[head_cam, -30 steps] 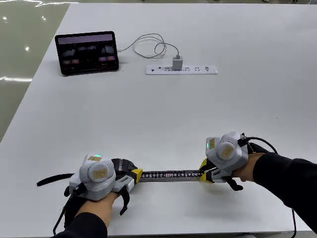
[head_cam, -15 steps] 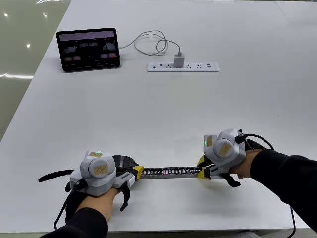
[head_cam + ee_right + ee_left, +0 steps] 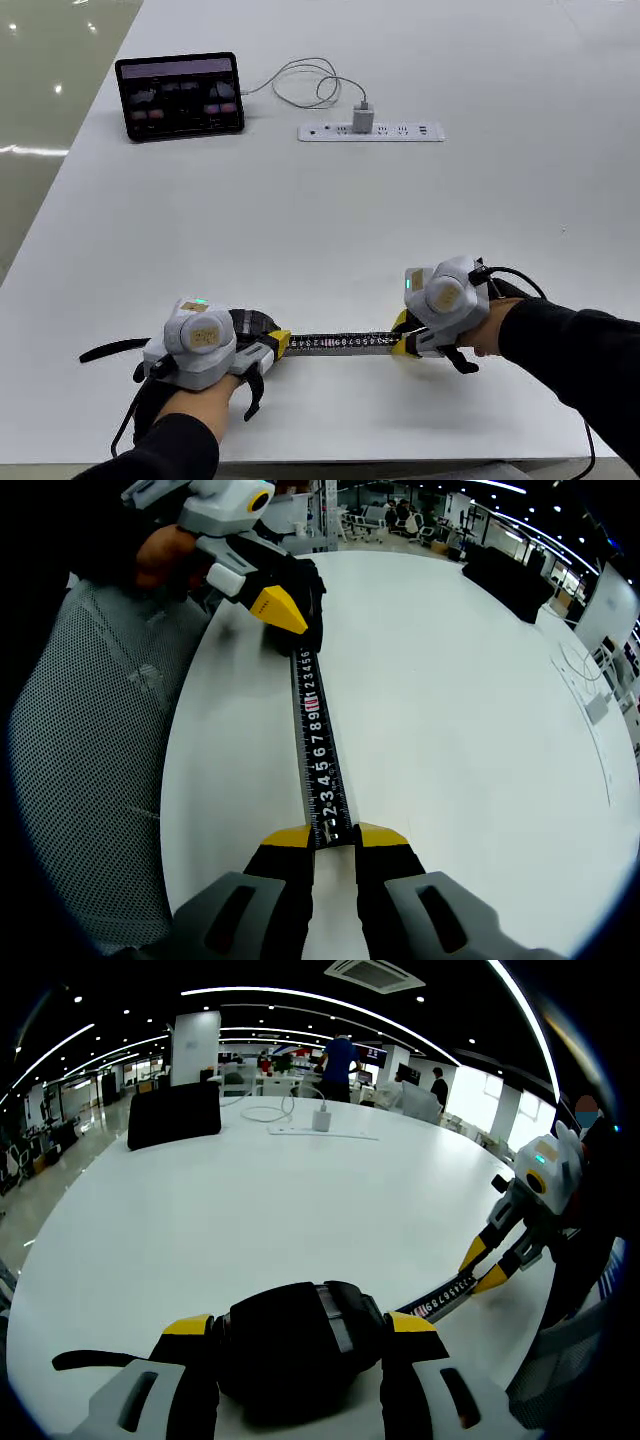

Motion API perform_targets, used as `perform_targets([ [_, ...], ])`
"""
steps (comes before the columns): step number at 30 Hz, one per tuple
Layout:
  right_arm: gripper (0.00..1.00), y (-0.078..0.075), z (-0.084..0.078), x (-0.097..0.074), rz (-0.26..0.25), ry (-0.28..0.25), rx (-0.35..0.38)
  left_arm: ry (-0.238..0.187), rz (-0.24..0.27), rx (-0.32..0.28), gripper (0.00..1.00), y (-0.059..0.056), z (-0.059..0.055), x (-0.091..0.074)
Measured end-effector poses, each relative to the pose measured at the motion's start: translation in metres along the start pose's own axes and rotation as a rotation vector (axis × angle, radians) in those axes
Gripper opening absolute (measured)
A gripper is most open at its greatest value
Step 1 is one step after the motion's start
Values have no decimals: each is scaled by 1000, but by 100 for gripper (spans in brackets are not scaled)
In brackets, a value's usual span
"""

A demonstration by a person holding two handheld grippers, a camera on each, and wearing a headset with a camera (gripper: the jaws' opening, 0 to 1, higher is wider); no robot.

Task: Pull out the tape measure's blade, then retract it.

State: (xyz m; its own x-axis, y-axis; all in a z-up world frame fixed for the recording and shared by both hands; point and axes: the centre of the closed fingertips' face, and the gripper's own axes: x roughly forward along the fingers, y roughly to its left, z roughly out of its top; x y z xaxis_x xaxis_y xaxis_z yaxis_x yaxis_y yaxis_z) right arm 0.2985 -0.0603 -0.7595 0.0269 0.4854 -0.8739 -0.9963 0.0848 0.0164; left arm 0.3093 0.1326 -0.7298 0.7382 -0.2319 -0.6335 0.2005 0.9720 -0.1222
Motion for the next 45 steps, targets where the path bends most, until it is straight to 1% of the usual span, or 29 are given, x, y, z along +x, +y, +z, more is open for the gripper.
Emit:
perform_targets([
  [15, 11, 1, 11, 7, 1, -15, 6, 0, -1, -3, 62, 1, 0, 1],
  [31, 11, 3, 17, 11, 4, -27, 9, 1, -1, -5, 62, 1, 0, 1],
  [37, 11, 3, 20, 12, 2, -35, 21, 1, -2, -6, 62, 1, 0, 1],
  [41, 11, 3, 22, 14, 1, -36, 1, 1, -3, -8, 62, 1, 0, 1],
  [45, 11, 3, 25, 16, 1, -37, 19, -1, -4, -8, 62, 1, 0, 1],
])
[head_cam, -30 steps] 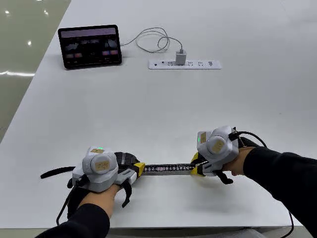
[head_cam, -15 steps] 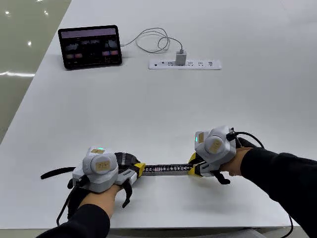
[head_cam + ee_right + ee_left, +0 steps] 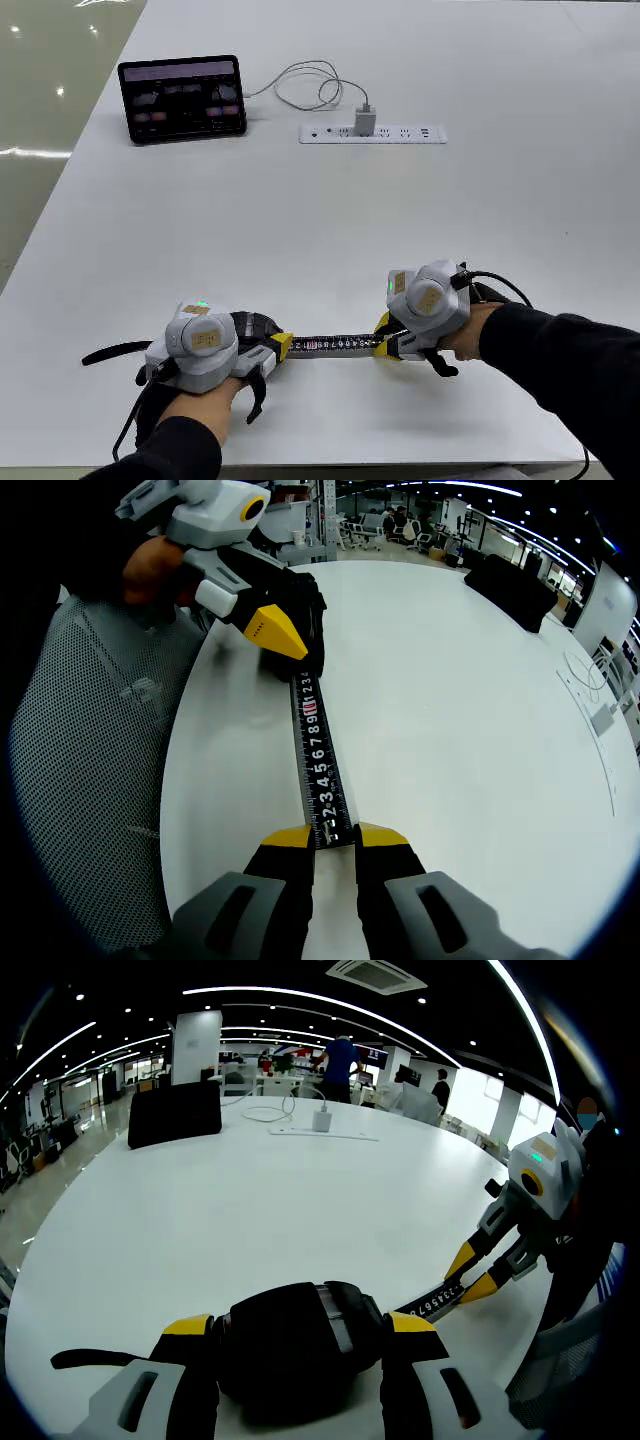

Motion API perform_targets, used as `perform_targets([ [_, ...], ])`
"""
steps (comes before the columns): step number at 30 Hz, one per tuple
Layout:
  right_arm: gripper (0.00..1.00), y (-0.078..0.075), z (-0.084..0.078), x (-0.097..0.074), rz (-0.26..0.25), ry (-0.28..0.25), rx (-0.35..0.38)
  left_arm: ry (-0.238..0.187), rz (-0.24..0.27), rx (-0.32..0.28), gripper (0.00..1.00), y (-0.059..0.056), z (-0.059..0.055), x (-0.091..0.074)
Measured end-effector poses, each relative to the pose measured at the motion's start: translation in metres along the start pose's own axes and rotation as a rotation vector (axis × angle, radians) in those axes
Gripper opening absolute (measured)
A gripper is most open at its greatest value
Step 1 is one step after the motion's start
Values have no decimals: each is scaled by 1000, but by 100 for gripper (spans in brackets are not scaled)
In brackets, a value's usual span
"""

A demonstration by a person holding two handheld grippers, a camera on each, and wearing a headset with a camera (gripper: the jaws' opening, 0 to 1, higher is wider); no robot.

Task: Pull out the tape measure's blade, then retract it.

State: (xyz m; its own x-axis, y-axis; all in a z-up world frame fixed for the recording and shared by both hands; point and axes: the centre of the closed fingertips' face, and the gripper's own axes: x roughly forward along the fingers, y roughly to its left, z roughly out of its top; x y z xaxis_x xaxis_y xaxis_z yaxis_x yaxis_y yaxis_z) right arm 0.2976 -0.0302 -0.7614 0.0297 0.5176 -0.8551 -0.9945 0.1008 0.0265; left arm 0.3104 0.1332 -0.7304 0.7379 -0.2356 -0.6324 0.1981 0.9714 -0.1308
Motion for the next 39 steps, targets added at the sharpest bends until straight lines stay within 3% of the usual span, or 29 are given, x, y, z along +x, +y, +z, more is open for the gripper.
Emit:
perform_targets([
  [24, 11, 2, 14, 8, 10, -18, -11, -2, -1, -8, 62, -1, 0, -1],
  [39, 11, 6, 21, 13, 15, -58, 8, -3, -2, -12, 62, -1, 0, -1],
])
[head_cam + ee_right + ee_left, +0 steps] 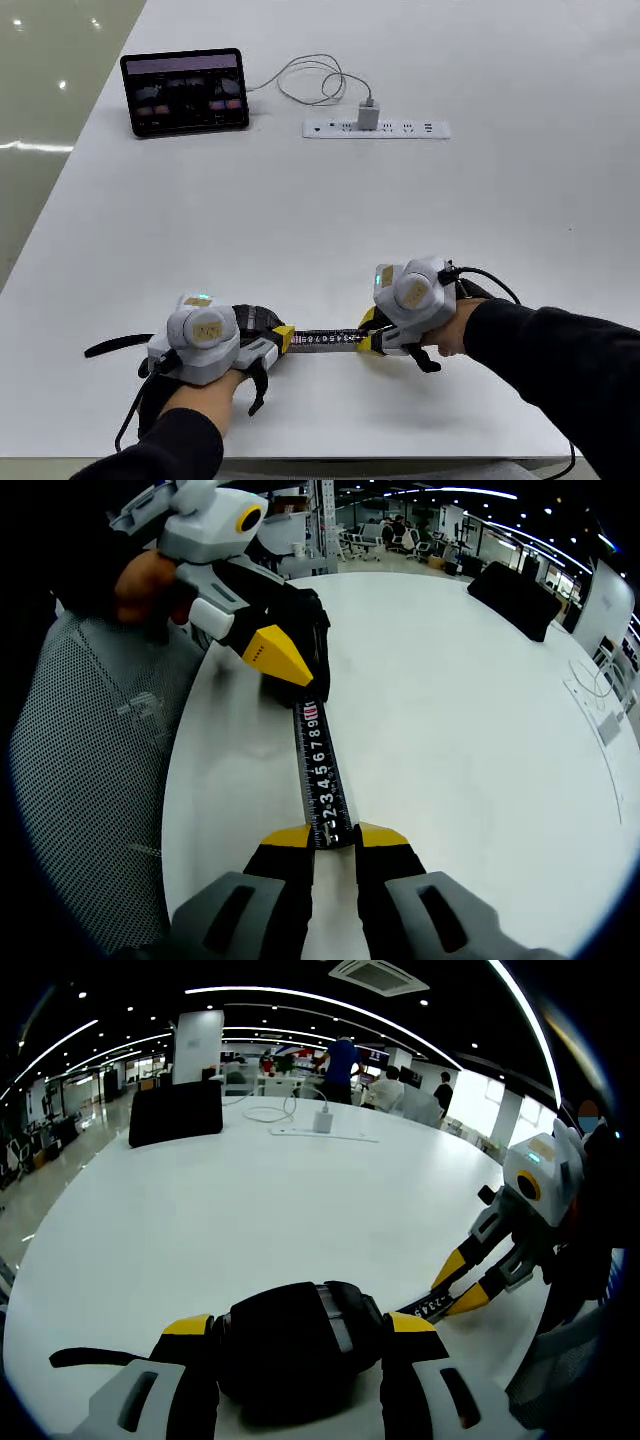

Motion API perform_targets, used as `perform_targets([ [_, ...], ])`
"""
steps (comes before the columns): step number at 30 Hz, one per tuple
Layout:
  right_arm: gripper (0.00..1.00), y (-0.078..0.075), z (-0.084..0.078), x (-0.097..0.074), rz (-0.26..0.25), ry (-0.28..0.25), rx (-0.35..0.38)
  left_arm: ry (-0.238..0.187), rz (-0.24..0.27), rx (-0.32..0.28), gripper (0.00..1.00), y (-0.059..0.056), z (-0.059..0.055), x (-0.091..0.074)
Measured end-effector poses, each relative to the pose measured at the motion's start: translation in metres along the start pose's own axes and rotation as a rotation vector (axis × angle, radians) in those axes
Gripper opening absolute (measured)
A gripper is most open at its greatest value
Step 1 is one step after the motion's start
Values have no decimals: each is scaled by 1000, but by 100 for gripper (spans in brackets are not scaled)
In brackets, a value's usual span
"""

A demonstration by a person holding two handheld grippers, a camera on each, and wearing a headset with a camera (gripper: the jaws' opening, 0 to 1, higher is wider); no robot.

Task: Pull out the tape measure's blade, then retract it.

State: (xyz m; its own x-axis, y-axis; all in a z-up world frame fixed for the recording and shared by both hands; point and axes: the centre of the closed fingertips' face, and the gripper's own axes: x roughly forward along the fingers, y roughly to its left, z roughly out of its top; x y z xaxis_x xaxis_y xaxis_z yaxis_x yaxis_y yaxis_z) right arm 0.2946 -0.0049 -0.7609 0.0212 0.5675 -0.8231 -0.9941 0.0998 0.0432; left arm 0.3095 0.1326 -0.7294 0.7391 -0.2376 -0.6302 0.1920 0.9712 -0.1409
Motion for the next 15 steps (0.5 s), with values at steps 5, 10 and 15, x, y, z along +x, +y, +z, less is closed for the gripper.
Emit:
perform_targets([
  [5, 11, 1, 1, 1, 2, 0, -6, 0, 0, -1, 62, 0, 0, 0],
  [10, 11, 1, 3, 3, 2, -1, -20, -1, -1, -3, 62, 1, 0, 0],
  [15, 11, 2, 4, 4, 3, -3, -24, -2, -2, -7, 62, 1, 1, 0],
])
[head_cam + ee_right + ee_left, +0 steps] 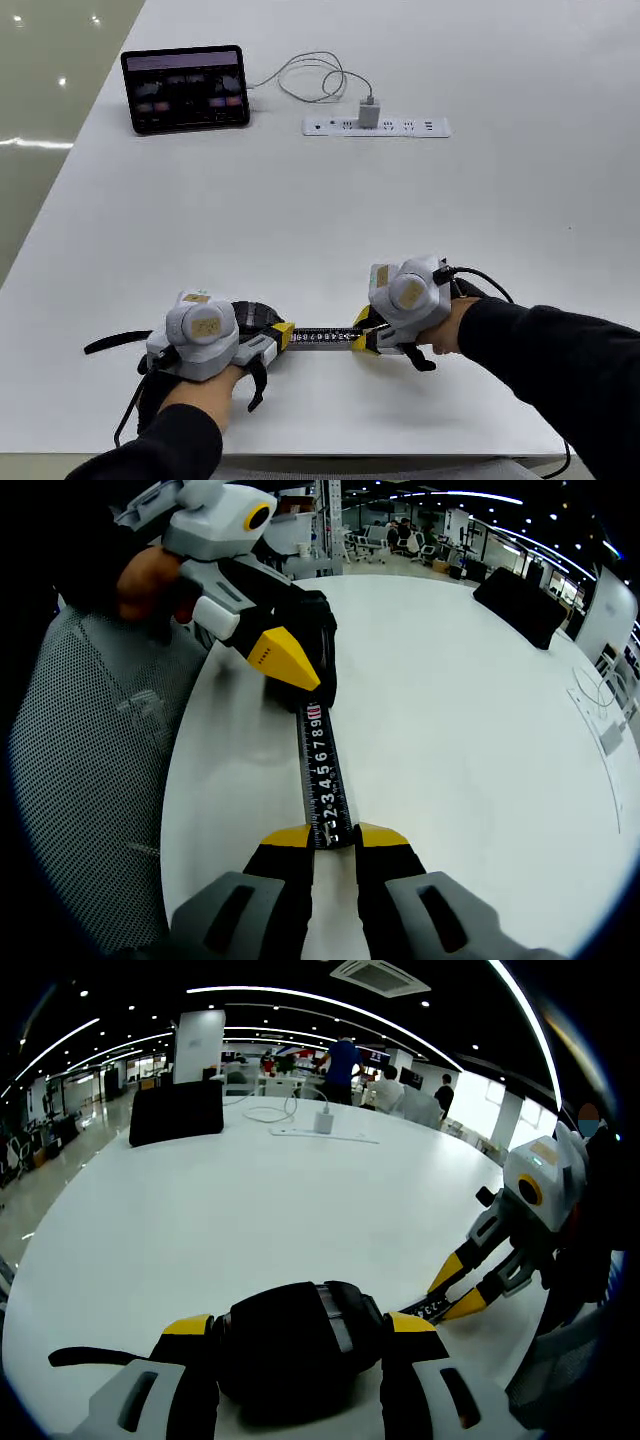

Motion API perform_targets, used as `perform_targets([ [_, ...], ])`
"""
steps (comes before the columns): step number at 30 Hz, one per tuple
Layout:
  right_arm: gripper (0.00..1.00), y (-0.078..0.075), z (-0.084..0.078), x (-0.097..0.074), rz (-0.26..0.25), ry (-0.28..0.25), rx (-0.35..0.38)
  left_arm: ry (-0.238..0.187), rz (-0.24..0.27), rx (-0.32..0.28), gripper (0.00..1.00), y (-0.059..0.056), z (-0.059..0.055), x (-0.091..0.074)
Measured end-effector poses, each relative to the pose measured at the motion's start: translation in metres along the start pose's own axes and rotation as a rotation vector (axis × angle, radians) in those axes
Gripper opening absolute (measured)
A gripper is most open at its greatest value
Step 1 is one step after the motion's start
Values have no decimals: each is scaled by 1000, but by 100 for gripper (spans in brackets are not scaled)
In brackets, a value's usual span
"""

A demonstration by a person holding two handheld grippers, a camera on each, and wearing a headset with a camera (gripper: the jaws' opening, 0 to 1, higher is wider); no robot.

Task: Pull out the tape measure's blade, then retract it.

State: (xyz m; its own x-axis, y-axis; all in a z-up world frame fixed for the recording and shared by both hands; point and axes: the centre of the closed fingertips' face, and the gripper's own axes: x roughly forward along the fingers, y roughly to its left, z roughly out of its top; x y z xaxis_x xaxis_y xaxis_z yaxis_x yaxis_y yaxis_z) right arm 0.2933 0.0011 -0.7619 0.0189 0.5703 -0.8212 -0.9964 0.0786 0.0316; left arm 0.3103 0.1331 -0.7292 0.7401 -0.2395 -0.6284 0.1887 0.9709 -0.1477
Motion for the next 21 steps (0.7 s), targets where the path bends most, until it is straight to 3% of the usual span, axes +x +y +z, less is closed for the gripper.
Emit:
perform_targets([
  [21, 11, 3, 10, 6, -5, -20, 13, 2, -7, -18, 62, 1, 0, 0],
])
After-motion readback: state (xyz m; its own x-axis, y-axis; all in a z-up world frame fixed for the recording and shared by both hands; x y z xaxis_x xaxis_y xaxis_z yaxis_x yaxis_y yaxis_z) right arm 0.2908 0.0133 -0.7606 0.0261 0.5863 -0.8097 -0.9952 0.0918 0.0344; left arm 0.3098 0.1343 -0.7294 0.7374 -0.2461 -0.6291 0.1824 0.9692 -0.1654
